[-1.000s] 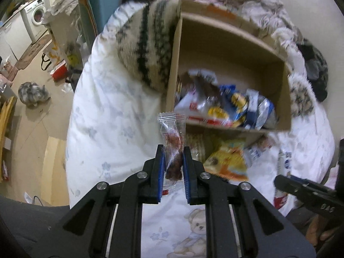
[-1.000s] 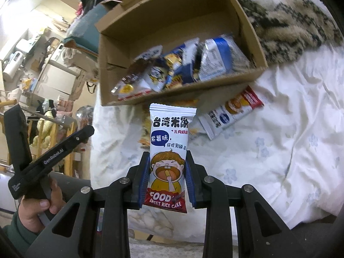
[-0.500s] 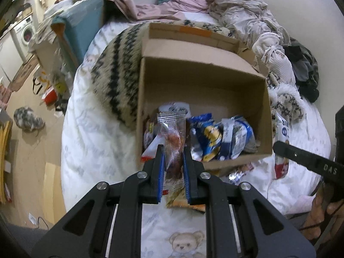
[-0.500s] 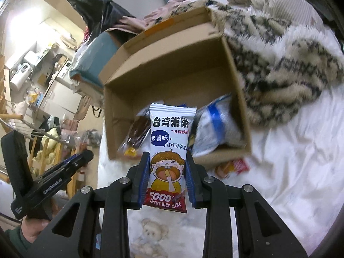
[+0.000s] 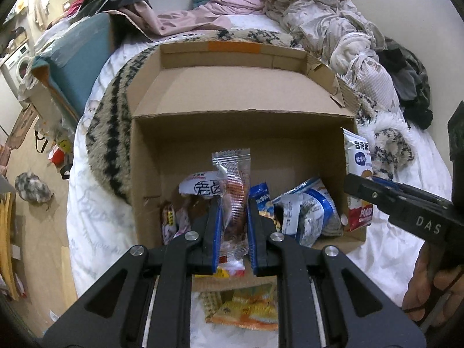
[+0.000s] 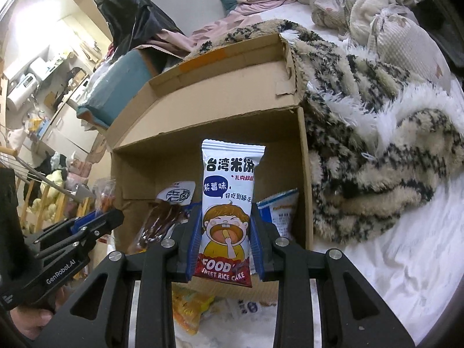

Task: Organize snacks
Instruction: 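Move both held snacks over the box and release them inside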

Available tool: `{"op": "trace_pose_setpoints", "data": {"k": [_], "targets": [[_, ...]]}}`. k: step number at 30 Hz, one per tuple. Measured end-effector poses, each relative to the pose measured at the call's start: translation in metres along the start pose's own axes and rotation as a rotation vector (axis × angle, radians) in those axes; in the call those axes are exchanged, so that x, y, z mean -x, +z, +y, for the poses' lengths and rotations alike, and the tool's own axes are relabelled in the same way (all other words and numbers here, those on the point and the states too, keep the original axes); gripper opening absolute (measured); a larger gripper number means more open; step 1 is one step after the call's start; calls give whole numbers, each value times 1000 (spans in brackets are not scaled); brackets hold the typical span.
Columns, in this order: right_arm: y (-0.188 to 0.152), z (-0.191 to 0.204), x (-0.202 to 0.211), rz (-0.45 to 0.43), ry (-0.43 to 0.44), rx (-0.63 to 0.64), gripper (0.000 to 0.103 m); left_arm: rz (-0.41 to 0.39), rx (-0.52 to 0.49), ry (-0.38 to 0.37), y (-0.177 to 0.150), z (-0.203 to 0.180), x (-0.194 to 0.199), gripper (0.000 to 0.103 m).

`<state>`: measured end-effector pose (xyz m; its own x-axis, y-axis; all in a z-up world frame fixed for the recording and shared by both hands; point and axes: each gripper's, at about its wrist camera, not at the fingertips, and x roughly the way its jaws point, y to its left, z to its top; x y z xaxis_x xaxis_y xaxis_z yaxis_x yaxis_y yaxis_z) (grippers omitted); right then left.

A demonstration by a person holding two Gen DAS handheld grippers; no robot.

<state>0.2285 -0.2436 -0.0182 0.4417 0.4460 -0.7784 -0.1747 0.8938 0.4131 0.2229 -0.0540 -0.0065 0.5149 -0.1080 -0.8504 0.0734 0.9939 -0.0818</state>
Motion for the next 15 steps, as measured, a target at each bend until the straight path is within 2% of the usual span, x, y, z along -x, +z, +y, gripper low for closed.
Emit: {"op": "trace_pose_setpoints", "data": {"k": [7, 15], "targets": [[6, -8, -15, 18, -39, -19, 32, 40, -15, 34, 3, -8, -28, 13], [5, -17, -18, 32, -53, -54, 32, 54, -31, 42, 4, -16, -38, 13]]}}
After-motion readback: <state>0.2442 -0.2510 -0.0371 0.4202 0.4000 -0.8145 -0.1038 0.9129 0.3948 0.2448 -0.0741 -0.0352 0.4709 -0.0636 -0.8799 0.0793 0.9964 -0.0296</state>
